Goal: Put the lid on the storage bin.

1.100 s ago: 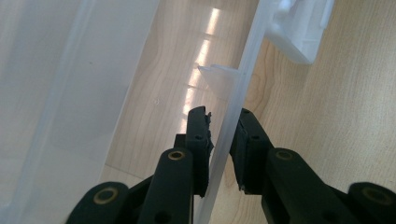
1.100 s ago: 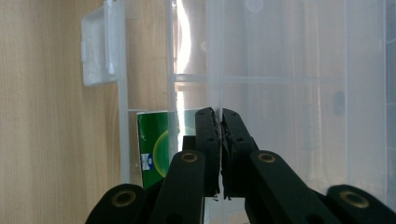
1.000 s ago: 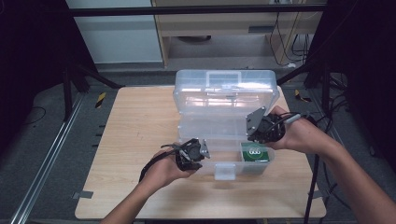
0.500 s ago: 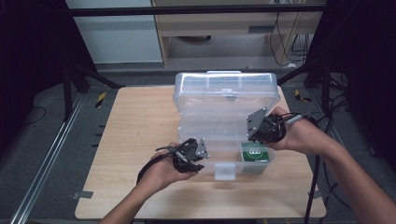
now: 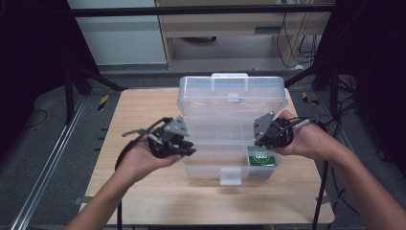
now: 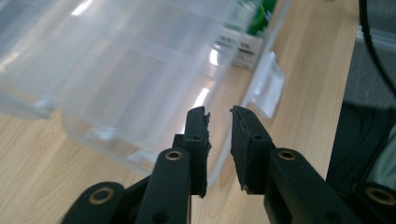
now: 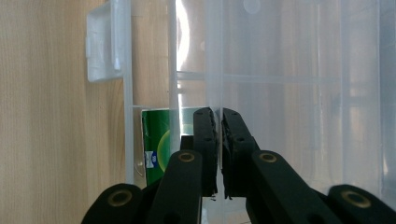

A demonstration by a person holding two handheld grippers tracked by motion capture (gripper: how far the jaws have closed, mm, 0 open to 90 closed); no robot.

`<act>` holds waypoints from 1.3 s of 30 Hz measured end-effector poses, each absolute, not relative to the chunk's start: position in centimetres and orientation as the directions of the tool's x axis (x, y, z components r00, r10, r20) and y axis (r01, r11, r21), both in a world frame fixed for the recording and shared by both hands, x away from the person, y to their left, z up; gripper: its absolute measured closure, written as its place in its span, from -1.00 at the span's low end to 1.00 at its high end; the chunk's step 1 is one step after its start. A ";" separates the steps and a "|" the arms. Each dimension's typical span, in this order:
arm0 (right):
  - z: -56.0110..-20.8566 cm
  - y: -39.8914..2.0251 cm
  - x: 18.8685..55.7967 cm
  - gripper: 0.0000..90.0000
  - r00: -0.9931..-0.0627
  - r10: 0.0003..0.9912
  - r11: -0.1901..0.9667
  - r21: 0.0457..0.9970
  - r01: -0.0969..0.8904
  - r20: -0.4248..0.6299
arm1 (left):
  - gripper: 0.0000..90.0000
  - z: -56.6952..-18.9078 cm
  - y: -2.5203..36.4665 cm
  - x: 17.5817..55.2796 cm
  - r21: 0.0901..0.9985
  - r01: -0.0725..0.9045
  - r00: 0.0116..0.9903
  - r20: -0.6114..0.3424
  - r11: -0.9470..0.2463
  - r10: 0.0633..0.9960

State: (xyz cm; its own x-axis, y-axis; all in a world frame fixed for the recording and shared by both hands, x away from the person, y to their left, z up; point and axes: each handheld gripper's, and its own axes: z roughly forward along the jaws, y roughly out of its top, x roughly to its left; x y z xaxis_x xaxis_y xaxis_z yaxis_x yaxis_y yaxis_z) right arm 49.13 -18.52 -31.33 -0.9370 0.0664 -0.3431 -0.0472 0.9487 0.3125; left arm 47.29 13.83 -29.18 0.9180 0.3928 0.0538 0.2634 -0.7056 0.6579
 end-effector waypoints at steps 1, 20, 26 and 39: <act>-31.3 -18.5 49.1 0.91 -0.937 0.066 0.949 0.313 -0.047 -0.343 | 0.76 -29.2 13.8 47.3 0.658 0.263 0.918 0.054 -0.706 0.393; -31.4 -18.5 49.0 0.89 -0.934 0.071 0.948 0.316 -0.047 -0.351 | 1.00 -27.5 15.4 54.2 0.687 0.419 0.818 -0.002 -0.594 0.575; -31.5 -18.6 48.9 0.89 -0.934 0.076 0.946 0.323 -0.043 -0.348 | 1.00 -27.7 15.9 55.0 0.690 0.445 0.805 -0.028 -0.571 0.592; -31.8 -19.5 48.3 0.49 -0.932 0.136 0.930 0.369 0.002 -0.336 | 1.00 -28.4 15.7 54.3 0.683 0.440 0.815 -0.030 -0.584 0.579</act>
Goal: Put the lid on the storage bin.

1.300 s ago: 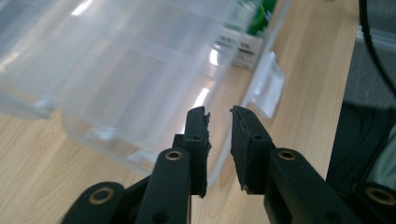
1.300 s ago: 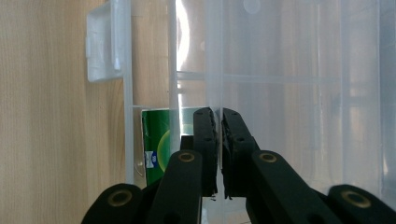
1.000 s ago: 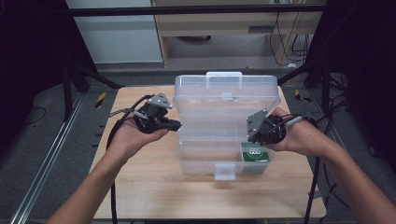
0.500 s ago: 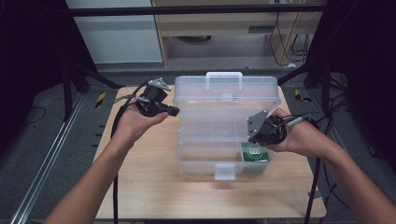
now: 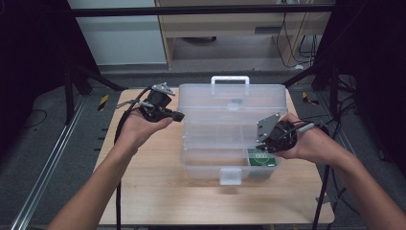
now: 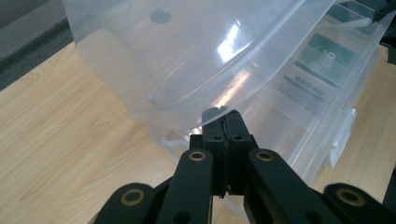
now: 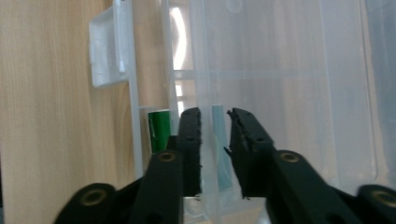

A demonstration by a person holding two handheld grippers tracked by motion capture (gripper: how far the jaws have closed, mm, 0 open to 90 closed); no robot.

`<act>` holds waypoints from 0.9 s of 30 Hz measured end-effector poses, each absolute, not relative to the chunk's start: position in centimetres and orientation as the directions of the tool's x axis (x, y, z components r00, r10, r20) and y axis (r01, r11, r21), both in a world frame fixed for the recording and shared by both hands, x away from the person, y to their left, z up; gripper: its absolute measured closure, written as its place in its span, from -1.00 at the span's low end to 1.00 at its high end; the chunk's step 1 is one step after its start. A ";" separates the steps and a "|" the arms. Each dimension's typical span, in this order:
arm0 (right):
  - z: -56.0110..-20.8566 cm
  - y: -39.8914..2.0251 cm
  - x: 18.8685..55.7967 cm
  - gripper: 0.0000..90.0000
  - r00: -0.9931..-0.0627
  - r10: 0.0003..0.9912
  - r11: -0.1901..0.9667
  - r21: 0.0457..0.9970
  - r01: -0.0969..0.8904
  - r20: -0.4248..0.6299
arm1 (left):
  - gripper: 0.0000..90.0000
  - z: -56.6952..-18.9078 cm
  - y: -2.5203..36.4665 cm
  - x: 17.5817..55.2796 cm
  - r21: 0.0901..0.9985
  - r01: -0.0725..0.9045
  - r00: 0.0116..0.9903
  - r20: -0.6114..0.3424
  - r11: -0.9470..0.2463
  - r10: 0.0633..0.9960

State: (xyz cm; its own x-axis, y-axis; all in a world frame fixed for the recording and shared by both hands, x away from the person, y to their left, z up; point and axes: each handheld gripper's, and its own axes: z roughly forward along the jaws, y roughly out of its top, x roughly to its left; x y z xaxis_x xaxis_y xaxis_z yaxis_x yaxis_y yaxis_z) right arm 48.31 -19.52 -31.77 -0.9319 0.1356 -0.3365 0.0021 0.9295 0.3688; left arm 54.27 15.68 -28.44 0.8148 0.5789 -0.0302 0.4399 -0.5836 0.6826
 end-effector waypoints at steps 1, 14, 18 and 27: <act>-31.8 -19.7 48.2 0.40 -0.930 0.150 0.927 0.376 0.014 -0.336 | 1.00 -28.6 15.7 54.1 0.684 0.441 0.814 -0.032 -0.581 0.580; -32.8 -21.4 45.0 -0.47 -0.881 0.286 0.871 0.485 0.075 -0.378 | 1.00 -29.9 15.7 52.5 0.686 0.422 0.826 -0.021 -0.593 0.563; -33.2 -22.3 44.3 -0.57 -0.869 0.331 0.854 0.508 0.111 -0.367 | 1.00 -30.5 15.8 52.1 0.686 0.421 0.831 -0.029 -0.594 0.556; -33.5 -24.0 43.3 -0.66 -0.850 0.392 0.828 0.539 0.158 -0.353 | 1.00 -31.3 16.0 51.5 0.688 0.420 0.836 -0.040 -0.592 0.547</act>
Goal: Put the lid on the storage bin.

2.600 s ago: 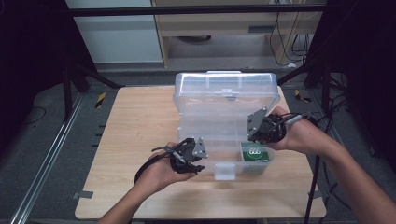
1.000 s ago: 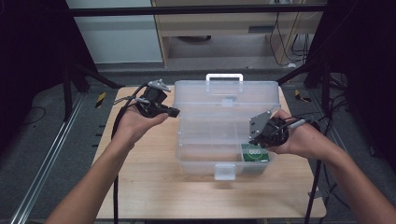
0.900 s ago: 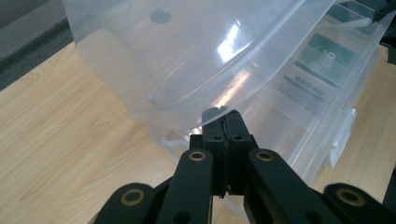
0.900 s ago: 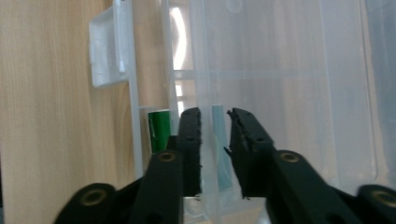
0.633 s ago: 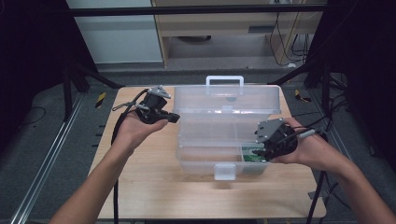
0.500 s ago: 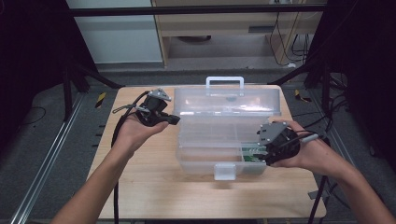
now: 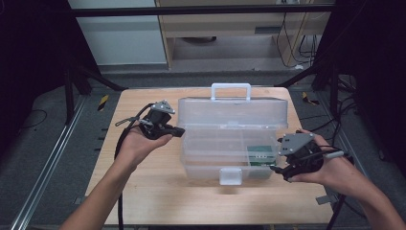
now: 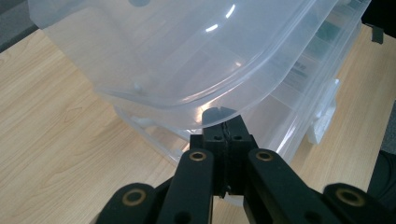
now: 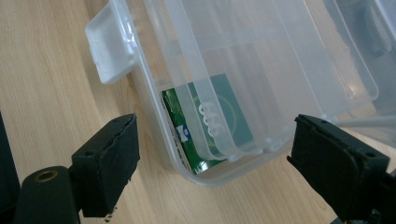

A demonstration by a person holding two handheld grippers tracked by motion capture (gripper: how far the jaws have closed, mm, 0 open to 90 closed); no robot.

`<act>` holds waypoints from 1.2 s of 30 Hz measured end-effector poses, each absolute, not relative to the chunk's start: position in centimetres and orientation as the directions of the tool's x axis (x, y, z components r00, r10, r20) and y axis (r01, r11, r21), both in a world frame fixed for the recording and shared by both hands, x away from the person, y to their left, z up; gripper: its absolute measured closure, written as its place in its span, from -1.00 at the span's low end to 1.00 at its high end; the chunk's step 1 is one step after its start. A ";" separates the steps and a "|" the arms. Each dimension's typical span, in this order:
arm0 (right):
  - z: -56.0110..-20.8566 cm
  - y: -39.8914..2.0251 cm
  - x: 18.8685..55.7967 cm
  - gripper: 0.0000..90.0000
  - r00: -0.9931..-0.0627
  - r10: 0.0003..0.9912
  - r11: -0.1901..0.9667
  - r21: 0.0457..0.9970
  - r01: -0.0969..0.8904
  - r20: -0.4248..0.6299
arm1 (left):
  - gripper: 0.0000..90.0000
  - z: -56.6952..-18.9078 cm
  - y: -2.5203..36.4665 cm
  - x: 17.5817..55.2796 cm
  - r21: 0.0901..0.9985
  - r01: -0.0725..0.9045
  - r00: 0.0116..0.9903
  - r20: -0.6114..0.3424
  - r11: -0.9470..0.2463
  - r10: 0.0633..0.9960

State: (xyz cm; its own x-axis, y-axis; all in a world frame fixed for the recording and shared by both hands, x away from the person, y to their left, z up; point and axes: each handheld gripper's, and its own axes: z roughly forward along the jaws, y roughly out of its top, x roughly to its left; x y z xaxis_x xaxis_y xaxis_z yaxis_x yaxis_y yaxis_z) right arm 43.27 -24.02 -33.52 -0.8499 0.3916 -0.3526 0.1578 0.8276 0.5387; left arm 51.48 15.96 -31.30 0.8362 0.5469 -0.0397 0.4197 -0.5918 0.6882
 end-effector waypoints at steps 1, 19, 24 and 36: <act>-33.5 -24.2 43.1 -0.67 -0.846 0.396 0.828 0.537 0.162 -0.356 | 1.00 -31.4 16.0 51.4 0.688 0.419 0.838 -0.041 -0.593 0.544; -34.7 -26.6 42.2 -0.70 -0.828 0.447 0.813 0.541 0.217 -0.339 | 1.00 -33.7 16.2 50.5 0.681 0.418 0.846 -0.050 -0.601 0.531; -34.7 -26.8 42.2 -0.70 -0.826 0.450 0.812 0.539 0.222 -0.338 | 1.00 -33.7 16.1 50.2 0.674 0.403 0.851 -0.026 -0.619 0.525; -35.2 -27.6 42.2 -0.70 -0.818 0.468 0.808 0.538 0.243 -0.334 | 1.00 -34.5 16.3 49.3 0.676 0.392 0.855 -0.017 -0.625 0.518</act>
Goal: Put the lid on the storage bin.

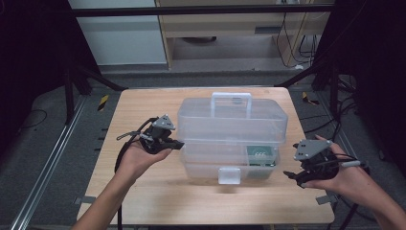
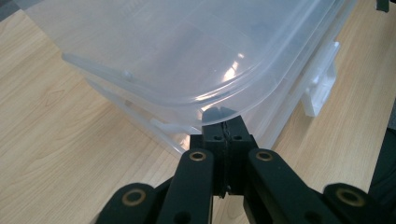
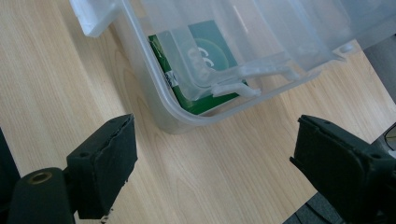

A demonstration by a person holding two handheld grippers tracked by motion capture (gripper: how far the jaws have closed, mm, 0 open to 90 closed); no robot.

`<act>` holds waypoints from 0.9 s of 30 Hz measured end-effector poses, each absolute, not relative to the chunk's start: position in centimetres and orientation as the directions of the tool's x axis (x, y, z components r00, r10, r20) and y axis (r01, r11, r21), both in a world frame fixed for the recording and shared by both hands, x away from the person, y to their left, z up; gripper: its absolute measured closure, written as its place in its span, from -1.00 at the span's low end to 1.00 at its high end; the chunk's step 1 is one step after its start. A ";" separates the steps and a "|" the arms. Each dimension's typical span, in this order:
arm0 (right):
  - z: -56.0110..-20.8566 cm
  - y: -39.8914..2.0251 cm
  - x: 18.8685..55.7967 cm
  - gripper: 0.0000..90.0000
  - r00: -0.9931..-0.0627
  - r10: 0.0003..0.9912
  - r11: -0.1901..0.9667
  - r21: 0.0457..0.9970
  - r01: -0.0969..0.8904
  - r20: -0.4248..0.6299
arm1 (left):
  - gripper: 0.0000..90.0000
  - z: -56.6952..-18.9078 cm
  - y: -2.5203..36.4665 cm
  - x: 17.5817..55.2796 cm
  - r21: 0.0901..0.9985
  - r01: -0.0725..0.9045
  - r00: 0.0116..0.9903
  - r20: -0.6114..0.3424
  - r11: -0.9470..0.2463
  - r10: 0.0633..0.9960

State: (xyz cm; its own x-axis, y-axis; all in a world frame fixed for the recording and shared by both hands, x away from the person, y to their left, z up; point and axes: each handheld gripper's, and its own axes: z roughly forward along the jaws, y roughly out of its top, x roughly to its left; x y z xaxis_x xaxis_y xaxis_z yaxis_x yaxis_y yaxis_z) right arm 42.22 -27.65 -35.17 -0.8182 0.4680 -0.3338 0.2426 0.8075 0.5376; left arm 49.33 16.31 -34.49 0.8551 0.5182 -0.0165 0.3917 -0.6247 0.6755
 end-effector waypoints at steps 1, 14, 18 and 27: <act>-35.3 -27.8 42.2 -0.70 -0.817 0.472 0.805 0.539 0.247 -0.330 | 1.00 -34.5 16.4 49.2 0.675 0.392 0.855 -0.016 -0.625 0.518; -36.1 -28.4 42.4 -0.70 -0.812 0.489 0.799 0.537 0.271 -0.318 | 1.00 -35.7 16.6 48.4 0.664 0.389 0.859 -0.010 -0.639 0.512; -36.2 -28.5 42.6 -0.70 -0.809 0.495 0.796 0.539 0.277 -0.316 | 1.00 -35.8 16.6 48.3 0.662 0.386 0.860 -0.006 -0.643 0.510; -36.6 -28.8 42.8 -0.70 -0.801 0.508 0.791 0.540 0.288 -0.317 | 1.00 -36.2 16.7 48.2 0.656 0.386 0.861 -0.004 -0.649 0.509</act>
State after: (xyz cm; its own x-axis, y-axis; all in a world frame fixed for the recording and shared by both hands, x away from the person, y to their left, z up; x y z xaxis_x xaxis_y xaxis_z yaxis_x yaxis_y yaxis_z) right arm 42.79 -28.81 -36.56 -0.8007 0.5085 -0.3167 0.2884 0.7906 0.5402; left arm 48.21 16.66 -36.21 0.8608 0.5089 -0.0035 0.3863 -0.6489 0.6556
